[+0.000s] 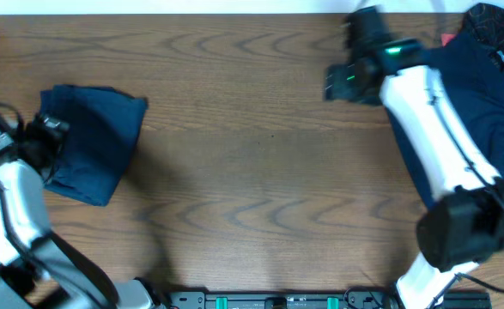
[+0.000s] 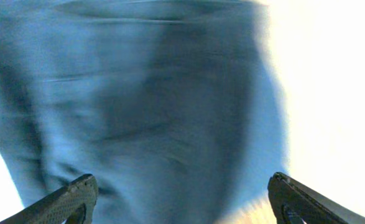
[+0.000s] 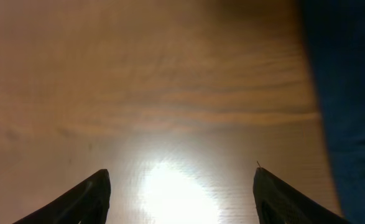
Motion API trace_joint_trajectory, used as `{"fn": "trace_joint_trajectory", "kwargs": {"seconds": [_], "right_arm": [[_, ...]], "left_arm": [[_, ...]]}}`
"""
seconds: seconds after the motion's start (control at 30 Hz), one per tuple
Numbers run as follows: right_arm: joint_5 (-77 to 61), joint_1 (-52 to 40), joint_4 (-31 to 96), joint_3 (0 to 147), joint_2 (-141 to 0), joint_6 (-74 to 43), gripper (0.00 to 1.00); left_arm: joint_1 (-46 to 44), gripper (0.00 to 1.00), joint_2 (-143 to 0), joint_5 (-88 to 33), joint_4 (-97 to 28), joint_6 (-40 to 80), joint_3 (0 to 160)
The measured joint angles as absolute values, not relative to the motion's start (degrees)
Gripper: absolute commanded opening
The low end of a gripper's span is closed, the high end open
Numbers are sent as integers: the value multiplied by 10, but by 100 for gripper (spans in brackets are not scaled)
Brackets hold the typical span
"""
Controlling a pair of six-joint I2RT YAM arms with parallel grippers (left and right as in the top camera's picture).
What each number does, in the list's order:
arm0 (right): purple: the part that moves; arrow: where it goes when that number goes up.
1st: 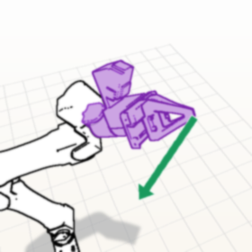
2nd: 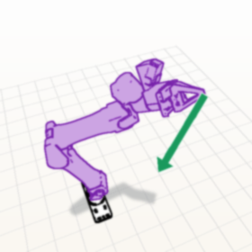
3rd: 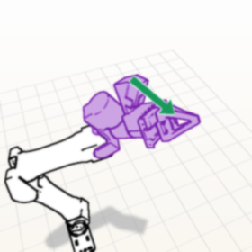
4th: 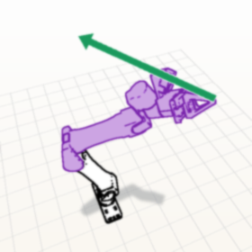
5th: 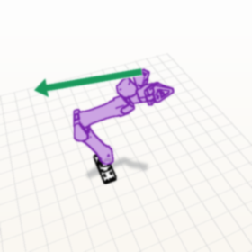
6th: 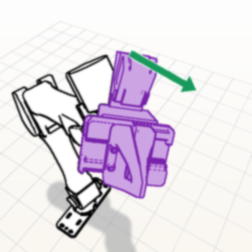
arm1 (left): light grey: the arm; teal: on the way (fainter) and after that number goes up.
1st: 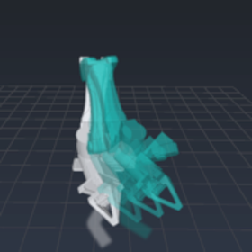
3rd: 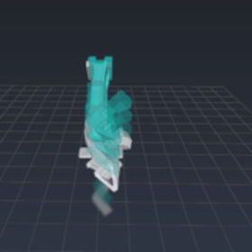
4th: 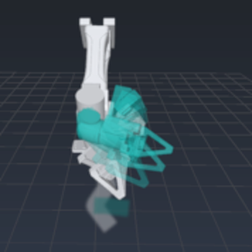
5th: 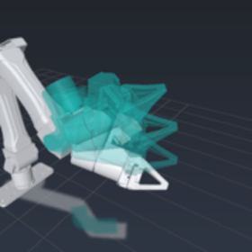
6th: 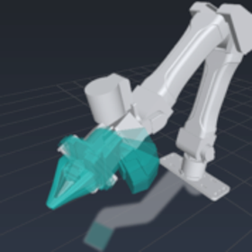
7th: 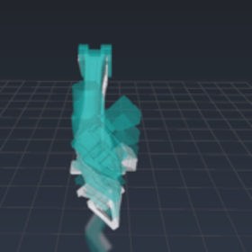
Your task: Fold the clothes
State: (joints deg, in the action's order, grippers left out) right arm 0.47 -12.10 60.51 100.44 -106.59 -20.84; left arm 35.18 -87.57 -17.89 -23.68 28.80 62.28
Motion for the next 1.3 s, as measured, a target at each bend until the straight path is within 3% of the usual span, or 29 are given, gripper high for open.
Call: {"fn": "trace_joint_trajectory", "kwargs": {"seconds": [0.3, 0.43, 0.6, 0.73, 0.77, 1.03, 1.3], "right_arm": [[-34, 18, 619, 1005, -990, -164, 74], [-62, 74, 656, 1000, -963, -131, 72], [-77, 141, 621, 905, -856, -100, 74], [-77, 149, 556, 760, -708, -72, 90], [-77, 149, 536, 721, -667, -68, 99], [-73, 149, 463, 471, -311, -53, 99], [-72, 149, 591, 413, -166, -50, 99]], "left_arm": [[57, 91, -782, -184, -342, 144, 626], [-30, 83, -782, -146, -457, 122, 625], [-48, 83, -735, -117, -505, 107, 617], [-47, 84, -601, -109, -495, 89, 592], [-47, 98, -550, -107, -491, 85, 579], [-47, 98, -263, -103, -448, 78, 475], [-47, 98, -167, -101, -448, 78, 472]]}}
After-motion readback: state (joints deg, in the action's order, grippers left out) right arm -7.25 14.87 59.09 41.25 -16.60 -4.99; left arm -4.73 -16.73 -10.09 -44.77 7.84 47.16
